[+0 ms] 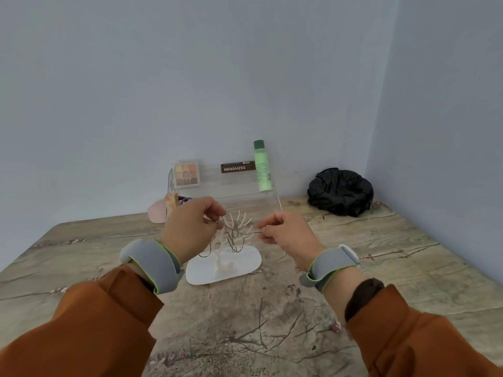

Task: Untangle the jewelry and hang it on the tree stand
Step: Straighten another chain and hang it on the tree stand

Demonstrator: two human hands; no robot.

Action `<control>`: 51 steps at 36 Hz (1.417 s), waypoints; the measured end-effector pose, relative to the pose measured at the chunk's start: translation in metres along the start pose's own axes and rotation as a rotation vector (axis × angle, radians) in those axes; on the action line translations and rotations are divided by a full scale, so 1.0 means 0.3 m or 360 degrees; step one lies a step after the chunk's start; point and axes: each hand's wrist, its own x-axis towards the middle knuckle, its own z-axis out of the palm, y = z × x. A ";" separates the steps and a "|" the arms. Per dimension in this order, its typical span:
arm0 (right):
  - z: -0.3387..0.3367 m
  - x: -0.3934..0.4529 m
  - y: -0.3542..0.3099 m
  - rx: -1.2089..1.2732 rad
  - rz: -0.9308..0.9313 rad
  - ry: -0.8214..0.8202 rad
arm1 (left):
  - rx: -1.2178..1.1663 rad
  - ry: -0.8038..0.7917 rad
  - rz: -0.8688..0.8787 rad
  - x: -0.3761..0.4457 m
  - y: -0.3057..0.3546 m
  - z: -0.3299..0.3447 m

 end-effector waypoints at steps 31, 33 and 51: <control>0.033 0.031 -0.030 -0.0227 -0.0443 0.0157 | 0.0312 0.0089 0.0121 0.079 0.030 -0.004; 0.031 0.023 -0.023 -0.0191 -0.0462 0.0147 | 0.0306 0.0089 0.0112 0.079 0.028 -0.005; 0.071 -0.016 0.062 -0.0129 -0.0290 0.0012 | 0.0176 0.0059 0.0059 0.032 0.018 -0.008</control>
